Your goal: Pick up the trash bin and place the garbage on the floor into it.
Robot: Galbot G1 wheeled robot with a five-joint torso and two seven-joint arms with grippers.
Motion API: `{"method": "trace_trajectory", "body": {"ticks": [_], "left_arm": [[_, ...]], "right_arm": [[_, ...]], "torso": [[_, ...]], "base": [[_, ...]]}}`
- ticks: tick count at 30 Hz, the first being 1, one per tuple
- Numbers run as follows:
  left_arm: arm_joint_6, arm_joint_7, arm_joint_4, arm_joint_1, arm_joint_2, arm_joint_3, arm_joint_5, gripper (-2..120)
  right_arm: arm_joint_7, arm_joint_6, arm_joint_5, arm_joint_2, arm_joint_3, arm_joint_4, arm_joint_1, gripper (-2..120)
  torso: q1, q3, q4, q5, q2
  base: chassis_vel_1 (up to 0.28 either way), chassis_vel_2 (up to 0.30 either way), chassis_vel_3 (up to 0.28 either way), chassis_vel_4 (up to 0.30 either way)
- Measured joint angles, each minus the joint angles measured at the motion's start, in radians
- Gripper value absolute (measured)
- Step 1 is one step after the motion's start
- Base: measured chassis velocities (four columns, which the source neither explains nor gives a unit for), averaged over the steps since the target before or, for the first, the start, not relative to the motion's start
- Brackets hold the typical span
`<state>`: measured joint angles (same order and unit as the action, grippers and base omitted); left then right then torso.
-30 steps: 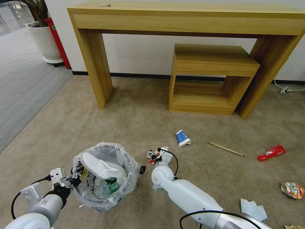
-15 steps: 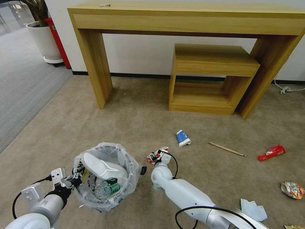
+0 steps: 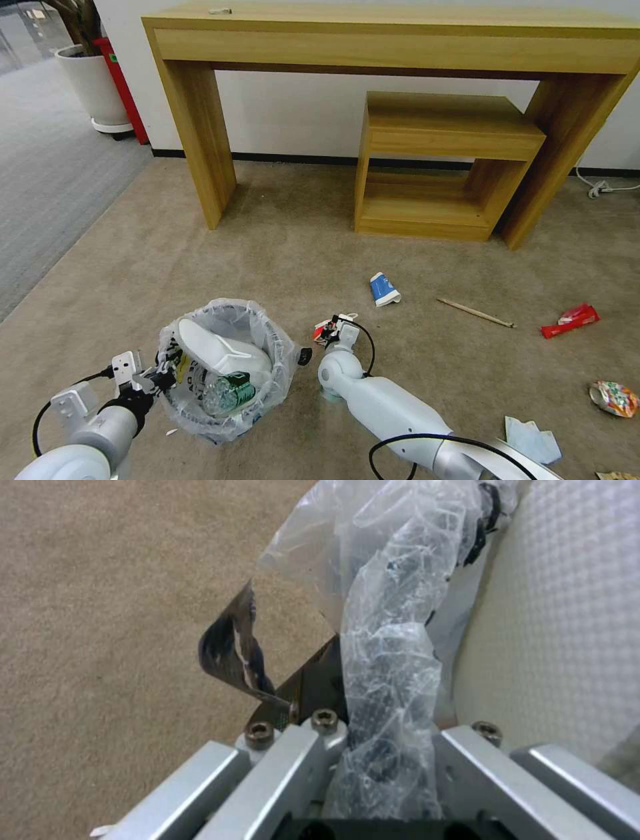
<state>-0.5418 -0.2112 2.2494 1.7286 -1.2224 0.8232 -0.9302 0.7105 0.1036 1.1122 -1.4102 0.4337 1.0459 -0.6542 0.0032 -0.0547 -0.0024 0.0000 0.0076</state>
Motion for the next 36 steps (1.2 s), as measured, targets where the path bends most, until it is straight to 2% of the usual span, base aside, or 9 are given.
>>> {"method": "trace_trajectory", "body": {"ticks": [1, 4, 9, 11, 16, 18, 24, 31, 36], "left_arm": [[0.0, 0.0, 0.0, 0.0, 0.0, 0.0, 0.0, 1], [0.0, 0.0, 0.0, -0.002, -0.006, -0.005, 0.005, 1], [0.0, 0.0, -0.003, -0.004, -0.008, -0.005, 0.008, 1], [0.0, 0.001, -0.008, -0.003, -0.008, -0.003, 0.011, 1], [0.001, 0.002, -0.011, -0.002, -0.01, 0.0, 0.015, 1], [0.001, 0.002, -0.011, -0.002, -0.014, 0.0, 0.017, 1], [0.001, 0.003, -0.008, -0.002, -0.015, 0.001, 0.019, 1], [0.001, 0.0, 0.003, -0.004, -0.011, 0.01, 0.016, 1], [0.001, -0.003, 0.008, -0.01, -0.008, 0.013, 0.01, 1]], "right_arm": [[0.0, 0.0, 0.0, 0.0, 0.0, 0.0, 0.0, 14], [-0.014, -0.006, -0.016, 0.043, -0.002, 0.073, -0.031, 0], [-0.037, -0.005, -0.043, 0.095, -0.002, 0.174, -0.063, 0], [-0.075, 0.013, -0.076, 0.162, -0.003, 0.288, -0.094, 0], [-0.127, 0.042, -0.119, 0.267, -0.008, 0.409, -0.107, 0], [-0.164, 0.059, -0.138, 0.349, -0.009, 0.502, -0.089, 0], [-0.223, 0.078, -0.14, 0.437, 0.012, 0.65, -0.029, 0], [-0.376, 0.101, -0.091, 0.554, 0.152, 0.865, 0.142, 0], [-0.41, 0.102, -0.073, 0.575, 0.235, 0.92, 0.229, 0]], "torso": [[0.0, 0.0, 0.0, 0.0, 0.0], [0.0, 0.0, -0.0001, 0.0, 0.0], [0.0, 0.0, 0.0, 0.0001, 0.0], [0.0, 0.0, 0.0001, 0.0002, 0.0], [0.0, 0.0, -0.0001, 0.0003, 0.0], [0.0, 0.0, -0.0006, -0.0001, 0.0], [0.0, 0.0, 0.0, -0.0002, 0.0], [0.0, 0.0, 0.0001, 0.0, 0.0], [0.0, 0.0, -0.0001, 0.0, 0.0]], "base": [[0.0, 0.0, 0.0, 0.0], [0.0, 0.0, 0.0, 0.0], [0.0, 0.0, 0.0, 0.0], [0.0, 0.0, 0.0, 0.0], [0.0, 0.0, 0.0, 0.0], [0.0, 0.0, 0.0, 0.0], [0.0, 0.0, 0.0, 0.0], [0.0, 0.0, 0.0, 0.0], [0.0, 0.0, 0.0, 0.0]]}}
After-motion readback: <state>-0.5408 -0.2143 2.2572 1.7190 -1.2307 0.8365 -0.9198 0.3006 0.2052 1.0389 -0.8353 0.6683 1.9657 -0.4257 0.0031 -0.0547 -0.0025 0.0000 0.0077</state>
